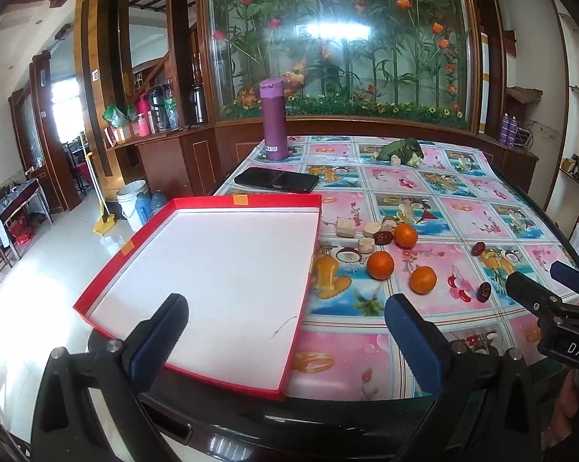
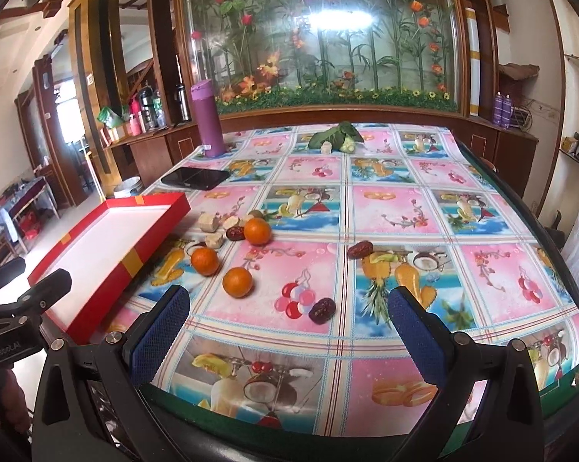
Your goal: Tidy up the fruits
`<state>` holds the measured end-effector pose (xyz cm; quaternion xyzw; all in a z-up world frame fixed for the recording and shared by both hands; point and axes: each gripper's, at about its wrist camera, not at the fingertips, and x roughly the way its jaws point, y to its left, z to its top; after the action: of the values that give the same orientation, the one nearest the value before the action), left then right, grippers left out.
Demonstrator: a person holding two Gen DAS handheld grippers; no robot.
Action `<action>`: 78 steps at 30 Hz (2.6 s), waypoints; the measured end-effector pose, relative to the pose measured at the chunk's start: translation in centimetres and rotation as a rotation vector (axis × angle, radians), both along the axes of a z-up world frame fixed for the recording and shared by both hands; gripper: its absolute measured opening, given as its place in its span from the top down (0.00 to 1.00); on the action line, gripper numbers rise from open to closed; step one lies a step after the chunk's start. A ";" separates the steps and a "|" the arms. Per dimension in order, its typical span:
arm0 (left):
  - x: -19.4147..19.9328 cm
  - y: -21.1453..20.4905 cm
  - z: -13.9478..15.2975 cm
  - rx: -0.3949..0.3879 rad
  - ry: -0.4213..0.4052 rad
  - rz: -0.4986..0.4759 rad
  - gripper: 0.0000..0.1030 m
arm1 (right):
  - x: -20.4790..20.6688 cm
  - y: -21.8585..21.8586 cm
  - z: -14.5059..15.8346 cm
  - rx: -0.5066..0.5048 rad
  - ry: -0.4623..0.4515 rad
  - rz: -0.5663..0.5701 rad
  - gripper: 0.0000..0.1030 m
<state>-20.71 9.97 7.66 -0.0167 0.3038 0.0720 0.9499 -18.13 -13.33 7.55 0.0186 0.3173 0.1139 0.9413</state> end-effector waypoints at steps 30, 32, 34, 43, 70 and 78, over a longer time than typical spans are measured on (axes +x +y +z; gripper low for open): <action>1.1 -4.2 -1.0 0.025 0.062 -0.117 0.00 | 6.9 -2.1 -6.0 0.127 0.289 -0.026 0.44; 1.6 -4.4 -0.9 0.026 0.063 -0.130 0.00 | 7.3 -2.0 -6.0 0.112 0.297 -0.035 0.53; 2.2 -4.6 -0.9 0.019 0.071 -0.147 0.00 | 7.5 -1.7 -6.0 0.079 0.302 -0.043 0.56; 4.6 -6.3 -1.5 0.030 0.131 -0.191 0.01 | 6.7 -1.0 -6.2 -0.100 0.266 -0.039 0.77; 11.3 -11.4 -5.5 0.012 0.336 -0.297 0.46 | 6.5 -5.7 -6.3 0.113 0.280 -0.024 0.84; 11.6 -11.4 -6.2 -0.023 0.337 -0.323 0.66 | 6.5 -5.6 -6.3 0.107 0.278 -0.020 0.84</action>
<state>-9.10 -1.40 1.45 0.0336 0.4576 -0.0826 0.8847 -11.64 -18.93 1.24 0.0873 0.4379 0.1174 0.8870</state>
